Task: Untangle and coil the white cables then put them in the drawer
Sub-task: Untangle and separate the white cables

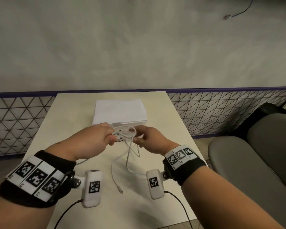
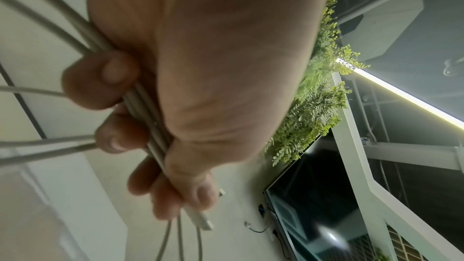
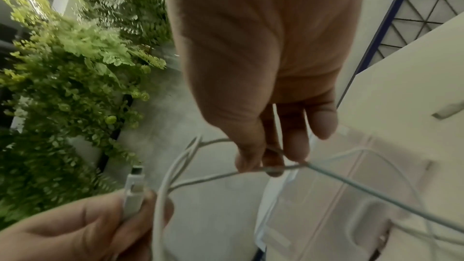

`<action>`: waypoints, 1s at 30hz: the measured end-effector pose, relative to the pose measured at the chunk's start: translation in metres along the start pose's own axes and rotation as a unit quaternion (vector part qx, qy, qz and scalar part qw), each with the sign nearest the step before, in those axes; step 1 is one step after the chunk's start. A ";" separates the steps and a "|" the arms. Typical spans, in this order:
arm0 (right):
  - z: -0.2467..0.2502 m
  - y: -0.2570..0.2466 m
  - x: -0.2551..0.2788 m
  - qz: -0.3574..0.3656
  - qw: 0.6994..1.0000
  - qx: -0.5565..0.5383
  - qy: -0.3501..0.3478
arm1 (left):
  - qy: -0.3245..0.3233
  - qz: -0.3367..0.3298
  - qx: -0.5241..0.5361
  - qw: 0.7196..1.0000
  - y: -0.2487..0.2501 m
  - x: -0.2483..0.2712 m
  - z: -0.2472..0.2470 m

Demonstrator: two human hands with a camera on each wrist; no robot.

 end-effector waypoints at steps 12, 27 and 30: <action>0.050 0.029 0.003 -0.105 0.965 -0.081 0.224 | 0.001 0.075 -0.015 0.997 -0.040 -0.001 -0.023; 0.096 0.109 0.051 -0.291 0.801 -0.230 0.470 | 0.041 0.211 -0.020 0.976 -0.087 0.011 -0.020; 0.087 0.130 0.064 -0.314 0.798 -0.236 0.457 | 0.050 0.234 0.022 0.971 -0.094 0.014 -0.018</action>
Point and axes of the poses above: each hand's wrist, its own x-axis away from the middle knuckle, its own z-axis out of the back of the hand, y = z × x, the point moved 2 cm from there along -x, towards the middle knuckle, and after that the axes turned 2 degrees about z, right-handed, at the moved point
